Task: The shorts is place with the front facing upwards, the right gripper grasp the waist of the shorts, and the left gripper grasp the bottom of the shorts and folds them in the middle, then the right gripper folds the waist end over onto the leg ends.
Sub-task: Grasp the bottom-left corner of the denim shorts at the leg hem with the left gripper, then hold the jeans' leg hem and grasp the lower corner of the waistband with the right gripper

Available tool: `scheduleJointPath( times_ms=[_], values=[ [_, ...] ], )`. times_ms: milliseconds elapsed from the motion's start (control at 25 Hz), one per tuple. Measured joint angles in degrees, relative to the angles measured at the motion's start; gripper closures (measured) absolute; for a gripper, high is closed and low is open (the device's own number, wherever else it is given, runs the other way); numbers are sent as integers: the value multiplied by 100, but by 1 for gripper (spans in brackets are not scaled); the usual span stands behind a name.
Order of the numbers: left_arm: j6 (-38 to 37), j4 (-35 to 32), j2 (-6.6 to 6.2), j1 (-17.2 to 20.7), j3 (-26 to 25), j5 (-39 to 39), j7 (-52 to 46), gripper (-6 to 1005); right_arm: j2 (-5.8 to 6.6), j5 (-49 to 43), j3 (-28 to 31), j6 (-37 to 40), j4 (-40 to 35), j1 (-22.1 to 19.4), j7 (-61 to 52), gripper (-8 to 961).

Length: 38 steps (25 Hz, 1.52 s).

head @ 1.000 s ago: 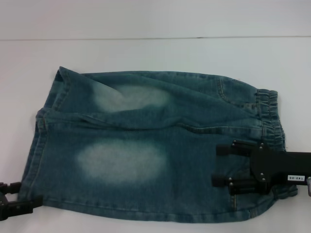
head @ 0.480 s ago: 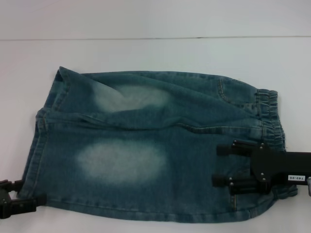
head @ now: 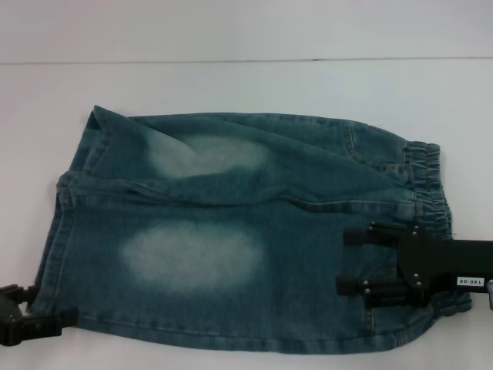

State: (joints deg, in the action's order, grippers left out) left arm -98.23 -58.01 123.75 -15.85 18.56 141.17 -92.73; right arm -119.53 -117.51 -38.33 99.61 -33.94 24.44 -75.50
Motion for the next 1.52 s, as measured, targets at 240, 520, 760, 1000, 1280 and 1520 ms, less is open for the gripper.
scheduleJointPath(
  times_ms=[240,520,760,1000,1280,1520],
  values=[
    [24,22,7,-47,63,0,-6,83,5,9,18,30,-8,-4,-6,9],
    [-8,24,0,-98,165,-3,-36,150,9,11,18,33,-8,6,-12,9],
    [81,-21,7,-122,411,-1,-25,323,9,11,20,33,-8,8,-22,9],
    [57,-26,12,-111,404,-57,-15,572,9,17,27,32,-7,-5,-34,9],
    [-29,-75,25,-147,380,-147,-88,896,8,32,39,35,-7,0,-66,9],
    [-39,-88,45,-201,400,-161,-91,980,134,43,232,229,-9,-26,-765,8]
  ],
)
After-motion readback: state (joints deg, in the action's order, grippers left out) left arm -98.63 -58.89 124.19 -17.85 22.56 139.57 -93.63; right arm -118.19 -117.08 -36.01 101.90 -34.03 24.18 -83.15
